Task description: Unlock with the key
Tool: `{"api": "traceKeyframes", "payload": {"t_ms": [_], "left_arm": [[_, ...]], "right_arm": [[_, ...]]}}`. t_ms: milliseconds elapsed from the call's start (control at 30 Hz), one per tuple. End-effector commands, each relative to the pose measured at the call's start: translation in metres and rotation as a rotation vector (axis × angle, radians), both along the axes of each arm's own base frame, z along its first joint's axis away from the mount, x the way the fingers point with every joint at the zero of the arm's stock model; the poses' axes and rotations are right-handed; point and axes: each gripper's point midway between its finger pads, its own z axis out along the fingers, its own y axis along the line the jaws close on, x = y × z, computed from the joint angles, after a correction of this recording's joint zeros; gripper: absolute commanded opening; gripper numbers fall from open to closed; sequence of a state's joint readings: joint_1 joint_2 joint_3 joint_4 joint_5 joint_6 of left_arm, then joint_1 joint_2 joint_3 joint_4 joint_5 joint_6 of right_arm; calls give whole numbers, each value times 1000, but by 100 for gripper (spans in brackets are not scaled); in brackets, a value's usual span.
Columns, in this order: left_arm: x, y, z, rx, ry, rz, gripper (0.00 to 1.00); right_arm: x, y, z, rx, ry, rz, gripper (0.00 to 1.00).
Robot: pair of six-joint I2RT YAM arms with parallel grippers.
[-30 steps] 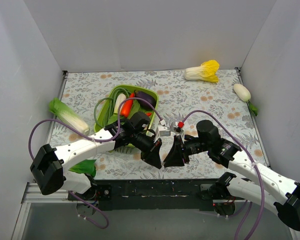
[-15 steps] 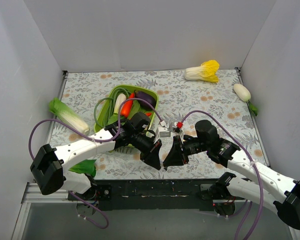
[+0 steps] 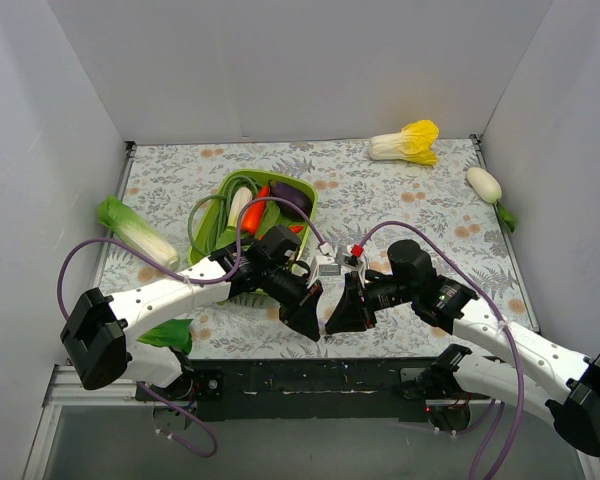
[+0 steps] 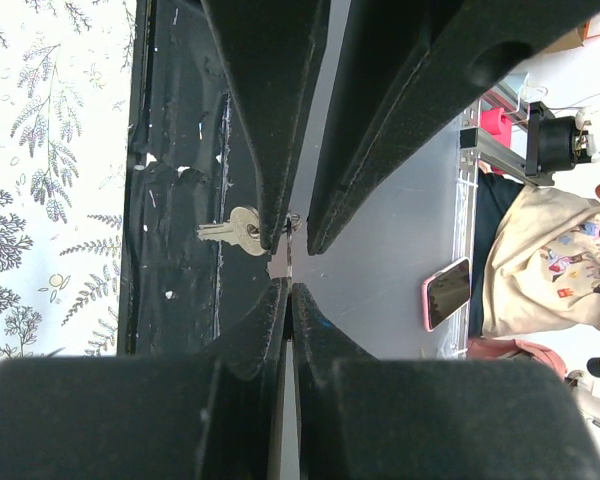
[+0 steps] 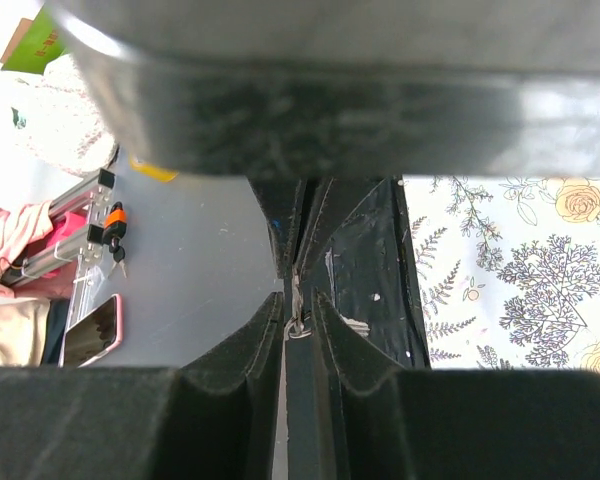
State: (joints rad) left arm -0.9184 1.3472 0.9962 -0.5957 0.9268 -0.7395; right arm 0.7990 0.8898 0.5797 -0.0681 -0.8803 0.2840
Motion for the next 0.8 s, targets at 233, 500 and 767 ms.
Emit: {"api": "traceKeyframes", "payload": {"t_ms": [233, 500, 767], "left_arm": [[10, -13, 24, -101, -63, 8, 0], [19, -16, 27, -126, -104, 86, 25], [26, -11, 26, -180, -135, 173, 86]], "right_arm": [[-11, -2, -4, -6, 16, 37, 1], [-2, -5, -1, 9, -16, -64, 1], [20, -6, 8, 67, -36, -247, 1]]}}
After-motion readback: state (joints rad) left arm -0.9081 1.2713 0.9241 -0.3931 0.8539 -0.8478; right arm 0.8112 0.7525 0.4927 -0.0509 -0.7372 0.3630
